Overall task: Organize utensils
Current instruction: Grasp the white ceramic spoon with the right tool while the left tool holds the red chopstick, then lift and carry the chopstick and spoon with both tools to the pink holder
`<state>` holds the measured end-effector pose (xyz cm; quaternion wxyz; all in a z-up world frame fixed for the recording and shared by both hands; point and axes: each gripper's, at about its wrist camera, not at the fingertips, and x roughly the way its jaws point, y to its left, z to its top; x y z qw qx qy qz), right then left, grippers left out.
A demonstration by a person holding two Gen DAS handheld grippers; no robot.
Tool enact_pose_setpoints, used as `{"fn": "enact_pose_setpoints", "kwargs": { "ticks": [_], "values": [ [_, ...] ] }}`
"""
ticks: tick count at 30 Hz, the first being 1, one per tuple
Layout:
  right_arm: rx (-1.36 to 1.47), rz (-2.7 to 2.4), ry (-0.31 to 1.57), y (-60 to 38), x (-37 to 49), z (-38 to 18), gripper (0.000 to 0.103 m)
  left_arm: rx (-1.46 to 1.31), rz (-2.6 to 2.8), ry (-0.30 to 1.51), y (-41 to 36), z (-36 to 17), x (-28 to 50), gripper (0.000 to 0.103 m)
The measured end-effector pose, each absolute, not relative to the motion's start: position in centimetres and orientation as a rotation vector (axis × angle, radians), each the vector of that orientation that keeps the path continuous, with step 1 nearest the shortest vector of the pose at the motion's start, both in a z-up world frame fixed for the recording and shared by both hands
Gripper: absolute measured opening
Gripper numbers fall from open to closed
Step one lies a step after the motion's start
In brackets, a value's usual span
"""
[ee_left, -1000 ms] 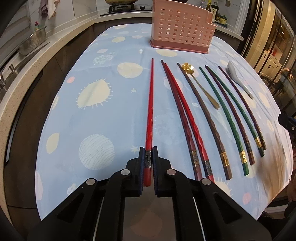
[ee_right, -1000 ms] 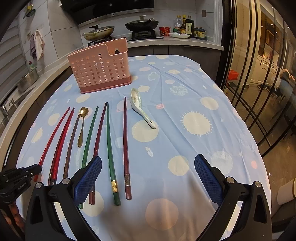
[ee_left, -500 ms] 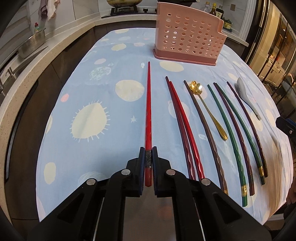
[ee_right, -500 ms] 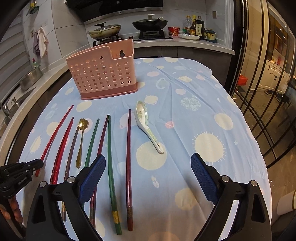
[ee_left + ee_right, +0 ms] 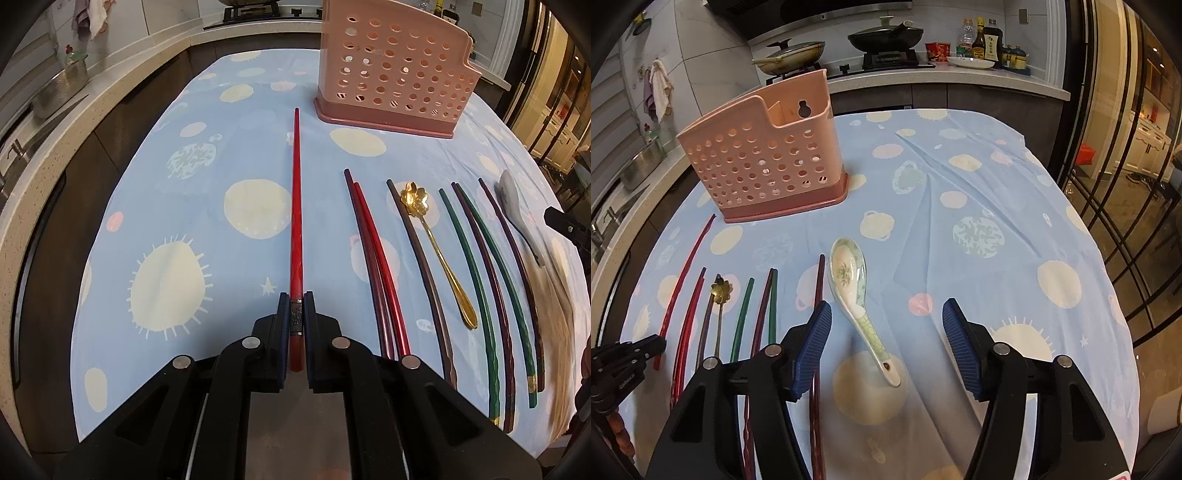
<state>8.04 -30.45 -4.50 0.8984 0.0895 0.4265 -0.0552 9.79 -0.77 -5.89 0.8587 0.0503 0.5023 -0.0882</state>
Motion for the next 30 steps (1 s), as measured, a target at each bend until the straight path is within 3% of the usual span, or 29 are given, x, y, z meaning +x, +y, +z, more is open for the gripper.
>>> {"fn": "enact_pose_setpoints", "kwargs": {
  "ticks": [5, 12, 17, 26, 30],
  "values": [
    [0.206, -0.092, 0.936, -30.9, 8.8, -6.3, 0.043, 0.111, -0.181, 1.057, -1.0, -5.9, 10.6, 0.007],
    [0.216, -0.046, 0.968, -30.2, 8.2, -7.4, 0.036, 0.113, -0.181, 1.060, -1.1, -5.9, 10.7, 0.007],
    [0.172, -0.055, 0.965, -29.4, 7.9, -7.6, 0.017, 0.112, -0.183, 1.057, -1.0, -5.9, 10.7, 0.007],
    [0.162, -0.051, 0.952, -28.5, 5.8, -6.6, 0.006, 0.089, -0.213, 1.053, -0.4, -5.4, 9.2, 0.007],
    [0.163, -0.049, 0.915, -28.1, 4.5, -5.0, 0.006, 0.077, -0.229, 1.020, 0.2, -4.1, 7.9, 0.007]
  ]
}}
